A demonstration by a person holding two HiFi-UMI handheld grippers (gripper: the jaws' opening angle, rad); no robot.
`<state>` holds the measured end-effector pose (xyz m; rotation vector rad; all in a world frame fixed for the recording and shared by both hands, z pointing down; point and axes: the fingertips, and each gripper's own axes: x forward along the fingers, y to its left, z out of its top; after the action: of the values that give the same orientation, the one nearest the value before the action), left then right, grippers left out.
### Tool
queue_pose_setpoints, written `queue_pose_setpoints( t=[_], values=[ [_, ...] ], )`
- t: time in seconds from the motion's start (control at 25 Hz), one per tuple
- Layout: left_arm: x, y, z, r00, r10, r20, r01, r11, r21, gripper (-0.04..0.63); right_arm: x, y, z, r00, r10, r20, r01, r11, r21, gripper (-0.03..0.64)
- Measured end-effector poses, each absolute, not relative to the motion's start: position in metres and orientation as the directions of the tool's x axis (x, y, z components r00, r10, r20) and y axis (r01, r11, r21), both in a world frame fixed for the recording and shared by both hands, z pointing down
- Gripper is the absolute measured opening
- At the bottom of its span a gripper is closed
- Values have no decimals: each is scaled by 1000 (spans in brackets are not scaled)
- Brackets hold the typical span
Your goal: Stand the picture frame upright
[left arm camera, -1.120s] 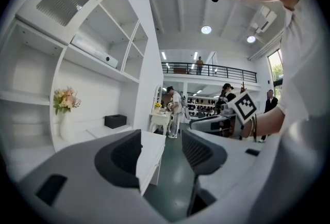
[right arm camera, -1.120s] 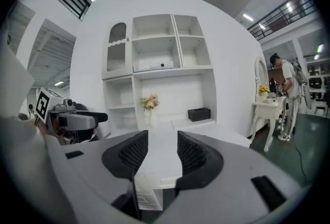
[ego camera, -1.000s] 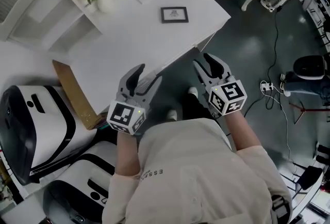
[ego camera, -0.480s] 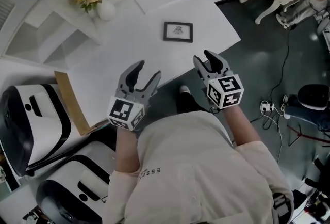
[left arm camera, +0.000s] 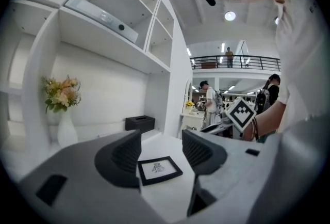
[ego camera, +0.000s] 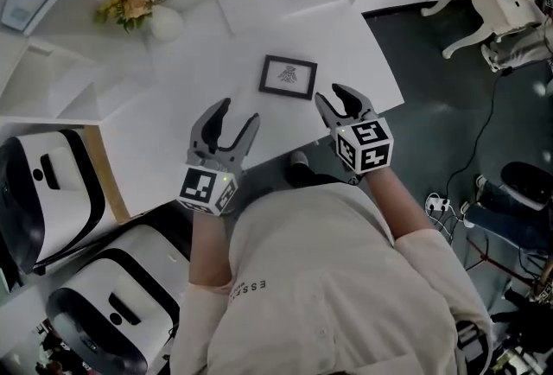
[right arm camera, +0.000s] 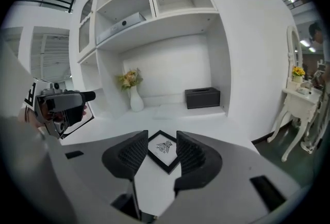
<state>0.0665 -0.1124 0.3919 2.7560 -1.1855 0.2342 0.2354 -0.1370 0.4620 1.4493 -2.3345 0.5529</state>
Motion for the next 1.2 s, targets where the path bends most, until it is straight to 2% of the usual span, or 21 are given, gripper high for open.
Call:
queue_pose_setpoints(
  t=[0.36,0.64,0.84,0.92,1.0,1.2],
  values=[
    [71,-135,437,601,-754,264,-793,-605,76,232,236,-182,549,-473,-606,640,-871,432,-234,181],
    [61,-141,460,569,-767,296,-818,-566,103,232,240,-203,599,-417,-540,731,-905,323,-278,181],
    [57,-144,465,558,-773,302,-826,-551,115,232,243,-207,618,-397,-495,773,-917,246,-313,181],
    [55,-145,467,556,-773,306,-828,-549,117,232,243,-207,619,-393,-487,780,-919,243,-312,174],
    [54,-146,466,553,-774,308,-830,-546,116,232,240,-208,619,-394,-482,782,-918,246,-311,139],
    [53,-142,462,550,-779,302,-832,-541,120,232,240,-207,619,-380,-475,794,-924,243,-296,130]
  ],
)
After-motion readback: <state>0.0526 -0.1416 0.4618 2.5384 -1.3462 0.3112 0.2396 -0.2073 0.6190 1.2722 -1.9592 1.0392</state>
